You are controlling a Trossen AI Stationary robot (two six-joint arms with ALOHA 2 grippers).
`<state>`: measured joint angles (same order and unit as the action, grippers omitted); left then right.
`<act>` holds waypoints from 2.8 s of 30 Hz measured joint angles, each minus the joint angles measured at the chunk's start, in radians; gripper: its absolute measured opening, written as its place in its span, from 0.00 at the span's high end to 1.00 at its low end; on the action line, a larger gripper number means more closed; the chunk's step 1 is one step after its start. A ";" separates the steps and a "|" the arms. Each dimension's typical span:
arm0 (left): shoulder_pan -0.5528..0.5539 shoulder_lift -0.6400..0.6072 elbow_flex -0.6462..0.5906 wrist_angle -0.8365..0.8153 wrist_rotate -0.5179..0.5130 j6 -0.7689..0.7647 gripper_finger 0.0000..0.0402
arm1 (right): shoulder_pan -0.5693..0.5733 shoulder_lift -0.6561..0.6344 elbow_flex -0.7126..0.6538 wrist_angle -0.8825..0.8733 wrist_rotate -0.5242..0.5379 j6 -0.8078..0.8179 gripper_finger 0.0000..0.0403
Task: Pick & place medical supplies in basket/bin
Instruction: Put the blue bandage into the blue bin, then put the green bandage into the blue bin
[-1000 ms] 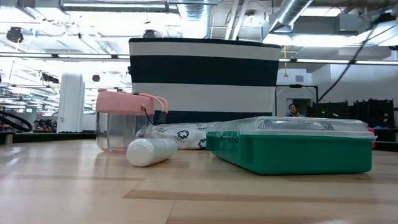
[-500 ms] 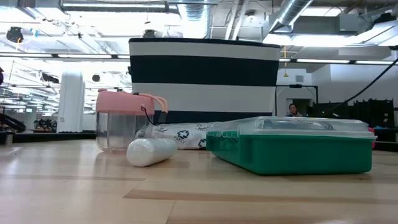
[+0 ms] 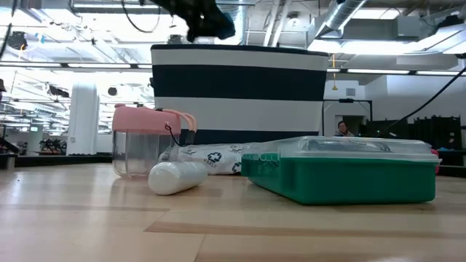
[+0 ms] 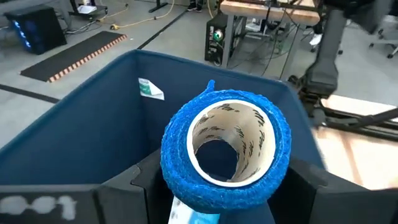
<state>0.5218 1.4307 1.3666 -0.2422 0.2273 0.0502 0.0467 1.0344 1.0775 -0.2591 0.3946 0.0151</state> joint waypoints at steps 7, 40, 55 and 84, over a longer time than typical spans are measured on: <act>0.042 0.219 0.187 -0.105 0.061 0.076 0.52 | -0.082 0.003 0.000 -0.032 -0.001 0.003 0.32; 0.037 0.650 0.658 -0.459 0.021 0.309 0.43 | -0.135 0.067 0.000 -0.055 -0.001 0.011 0.32; 0.008 0.624 0.666 -0.570 -0.052 0.416 0.28 | -0.135 0.067 0.000 -0.062 0.007 0.010 0.32; -0.218 -0.119 0.246 -0.486 -0.209 -0.145 0.28 | 0.000 0.066 -0.008 -0.398 -0.029 0.192 0.32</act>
<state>0.3035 1.3121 1.6129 -0.7280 0.0184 -0.0948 0.0467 1.1008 1.0691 -0.6571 0.3656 0.2071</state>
